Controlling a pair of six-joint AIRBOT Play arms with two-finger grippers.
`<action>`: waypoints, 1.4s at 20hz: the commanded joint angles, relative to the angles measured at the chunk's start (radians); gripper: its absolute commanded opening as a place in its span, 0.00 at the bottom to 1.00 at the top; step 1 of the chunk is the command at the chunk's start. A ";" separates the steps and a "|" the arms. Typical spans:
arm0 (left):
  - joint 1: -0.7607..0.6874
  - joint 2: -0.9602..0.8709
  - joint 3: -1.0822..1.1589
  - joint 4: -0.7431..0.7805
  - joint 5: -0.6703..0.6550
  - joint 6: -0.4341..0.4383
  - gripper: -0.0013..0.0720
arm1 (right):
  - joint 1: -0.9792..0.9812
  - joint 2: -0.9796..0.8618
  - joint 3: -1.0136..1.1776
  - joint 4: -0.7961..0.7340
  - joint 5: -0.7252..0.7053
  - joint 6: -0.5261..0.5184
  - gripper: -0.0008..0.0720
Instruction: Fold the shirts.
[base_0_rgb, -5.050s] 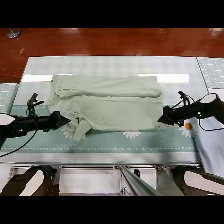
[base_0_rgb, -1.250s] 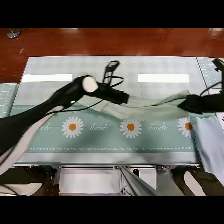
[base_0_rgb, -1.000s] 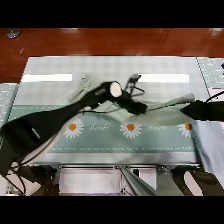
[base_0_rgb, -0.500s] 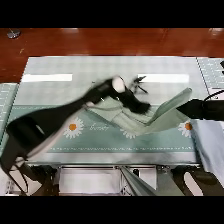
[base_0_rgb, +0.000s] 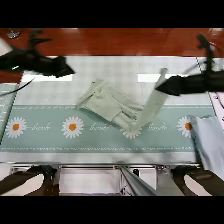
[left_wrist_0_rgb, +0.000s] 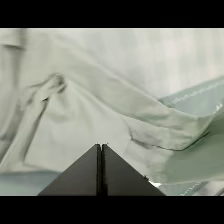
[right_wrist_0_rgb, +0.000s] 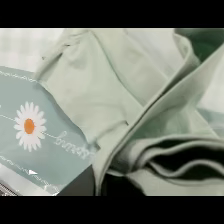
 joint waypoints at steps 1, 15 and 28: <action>0.106 0.335 -0.296 0.003 0.101 0.024 0.04 | 0.211 -0.260 0.201 -0.007 -0.132 0.037 0.05; 0.064 0.648 -0.760 -0.008 0.242 -0.063 0.04 | 0.444 -1.091 0.933 0.253 -0.019 0.071 0.89; 0.053 0.474 -0.770 0.006 0.343 -0.039 0.04 | -0.110 -0.183 -0.020 -0.272 -0.049 0.147 0.88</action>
